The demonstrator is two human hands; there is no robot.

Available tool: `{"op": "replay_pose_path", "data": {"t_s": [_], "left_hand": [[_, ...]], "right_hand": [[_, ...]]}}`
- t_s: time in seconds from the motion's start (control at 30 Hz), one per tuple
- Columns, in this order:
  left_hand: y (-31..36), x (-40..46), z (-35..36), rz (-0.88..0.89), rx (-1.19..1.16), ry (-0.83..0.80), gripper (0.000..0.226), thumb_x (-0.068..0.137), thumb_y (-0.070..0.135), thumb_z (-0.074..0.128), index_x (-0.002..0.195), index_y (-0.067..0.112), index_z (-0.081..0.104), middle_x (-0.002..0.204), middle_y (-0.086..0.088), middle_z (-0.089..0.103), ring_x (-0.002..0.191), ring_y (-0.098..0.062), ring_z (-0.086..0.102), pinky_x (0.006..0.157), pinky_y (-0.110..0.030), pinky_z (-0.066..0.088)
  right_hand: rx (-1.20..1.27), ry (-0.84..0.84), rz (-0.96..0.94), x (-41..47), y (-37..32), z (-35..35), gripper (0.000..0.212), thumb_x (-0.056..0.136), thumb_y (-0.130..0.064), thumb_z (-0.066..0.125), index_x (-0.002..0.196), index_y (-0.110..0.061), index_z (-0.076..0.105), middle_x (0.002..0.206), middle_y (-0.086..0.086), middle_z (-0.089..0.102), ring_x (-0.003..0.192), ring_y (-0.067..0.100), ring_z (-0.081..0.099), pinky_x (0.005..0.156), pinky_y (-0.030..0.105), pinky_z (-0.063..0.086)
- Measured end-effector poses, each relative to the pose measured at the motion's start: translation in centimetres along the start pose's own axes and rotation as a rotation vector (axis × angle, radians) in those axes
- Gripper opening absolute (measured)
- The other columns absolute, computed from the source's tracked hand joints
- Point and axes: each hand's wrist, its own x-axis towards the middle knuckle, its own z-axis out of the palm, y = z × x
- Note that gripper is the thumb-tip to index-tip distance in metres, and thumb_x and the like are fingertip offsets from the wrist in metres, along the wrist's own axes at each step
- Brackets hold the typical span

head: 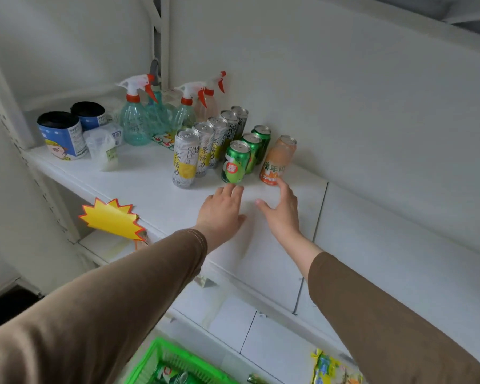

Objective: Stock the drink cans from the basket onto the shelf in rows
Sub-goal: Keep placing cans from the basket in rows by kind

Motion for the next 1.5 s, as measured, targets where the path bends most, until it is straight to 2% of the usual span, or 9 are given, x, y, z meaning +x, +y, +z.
{"op": "replay_pose_path", "data": {"t_s": [0.13, 0.27, 0.47, 0.53, 0.63, 0.83, 1.03, 1.33, 1.5], "left_hand": [[-0.7, -4.3, -1.7, 0.021, -0.011, 0.025, 0.072, 0.09, 0.039, 0.062, 0.149, 0.014, 0.028, 0.154, -0.008, 0.029, 0.136, -0.029, 0.036, 0.104, -0.043, 0.038], [-1.3, -10.7, -2.7, 0.078, -0.006, 0.042, 0.073, 0.089, 0.039, 0.064, 0.149, 0.016, 0.029, 0.156, -0.007, 0.027, 0.138, -0.029, 0.033, 0.105, -0.042, 0.036], [-3.6, -22.3, -1.4, 0.115, -0.01, 0.103, 0.075, 0.084, 0.038, 0.067, 0.147, 0.015, 0.033, 0.155, -0.007, 0.029, 0.139, -0.028, 0.033, 0.107, -0.041, 0.035], [-4.7, -25.9, 0.1, 0.112, -0.01, 0.084, 0.078, 0.083, 0.037, 0.069, 0.148, 0.015, 0.033, 0.155, -0.008, 0.029, 0.14, -0.028, 0.032, 0.11, -0.042, 0.035], [-6.2, -30.8, 3.5, 0.056, -0.023, 0.021, 0.081, 0.081, 0.035, 0.071, 0.148, 0.015, 0.032, 0.155, -0.008, 0.03, 0.14, -0.028, 0.034, 0.11, -0.043, 0.035], [-9.3, -39.2, 14.1, -0.046, -0.043, -0.18, 0.083, 0.08, 0.033, 0.071, 0.15, 0.015, 0.029, 0.155, -0.008, 0.03, 0.141, -0.028, 0.03, 0.113, -0.042, 0.032], [-12.3, -44.5, 27.2, -0.16, -0.045, -0.371, 0.082, 0.085, 0.037, 0.066, 0.152, 0.017, 0.025, 0.156, -0.008, 0.027, 0.142, -0.029, 0.028, 0.113, -0.043, 0.031], [-15.8, -47.9, 45.8, -0.233, -0.012, -0.583, 0.082, 0.09, 0.041, 0.061, 0.154, 0.017, 0.016, 0.157, -0.006, 0.025, 0.143, -0.027, 0.027, 0.115, -0.043, 0.03], [-17.2, -48.0, 54.4, -0.219, 0.009, -0.645, 0.081, 0.092, 0.041, 0.059, 0.155, 0.018, 0.013, 0.157, -0.006, 0.024, 0.142, -0.027, 0.027, 0.114, -0.042, 0.029]], "right_hand": [[-0.169, -0.004, -0.191, -5.6, -1.5, -0.5, 0.079, 0.088, -0.028, 0.076, 0.154, -0.016, 0.035, 0.153, 0.007, 0.042, 0.142, 0.025, 0.031, 0.116, 0.039, 0.033], [-0.299, 0.01, -0.328, -12.5, -2.3, -0.1, 0.079, 0.088, -0.034, 0.076, 0.153, -0.015, 0.035, 0.158, 0.005, 0.038, 0.146, 0.025, 0.029, 0.12, 0.041, 0.029], [-0.345, -0.001, -0.426, -23.8, -1.9, 2.4, 0.073, 0.09, -0.04, 0.07, 0.151, -0.015, 0.039, 0.158, 0.005, 0.038, 0.146, 0.029, 0.03, 0.121, 0.042, 0.027], [-0.367, -0.034, -0.44, -27.1, -0.8, 3.7, 0.072, 0.091, -0.044, 0.065, 0.152, -0.015, 0.039, 0.159, 0.004, 0.037, 0.147, 0.028, 0.029, 0.123, 0.04, 0.024], [-0.395, -0.1, -0.441, -31.6, 2.0, 6.3, 0.073, 0.091, -0.042, 0.069, 0.153, -0.016, 0.039, 0.159, 0.002, 0.037, 0.147, 0.026, 0.031, 0.123, 0.04, 0.024], [-0.439, -0.308, -0.315, -39.1, 11.6, 13.1, 0.078, 0.089, -0.041, 0.072, 0.154, -0.017, 0.035, 0.158, 0.002, 0.036, 0.146, 0.024, 0.029, 0.123, 0.036, 0.021], [-0.454, -0.506, -0.13, -44.6, 24.0, 20.5, 0.08, 0.089, -0.037, 0.074, 0.154, -0.015, 0.034, 0.157, 0.004, 0.037, 0.144, 0.026, 0.032, 0.119, 0.042, 0.03], [-0.486, -0.709, 0.145, -47.9, 42.3, 32.1, 0.071, 0.093, -0.037, 0.071, 0.151, -0.014, 0.036, 0.152, 0.008, 0.044, 0.141, 0.029, 0.035, 0.117, 0.043, 0.033], [-0.542, -0.815, 0.292, -48.3, 50.4, 38.0, 0.071, 0.095, -0.038, 0.068, 0.152, -0.013, 0.034, 0.157, 0.01, 0.036, 0.147, 0.032, 0.027, 0.12, 0.044, 0.028]]}}
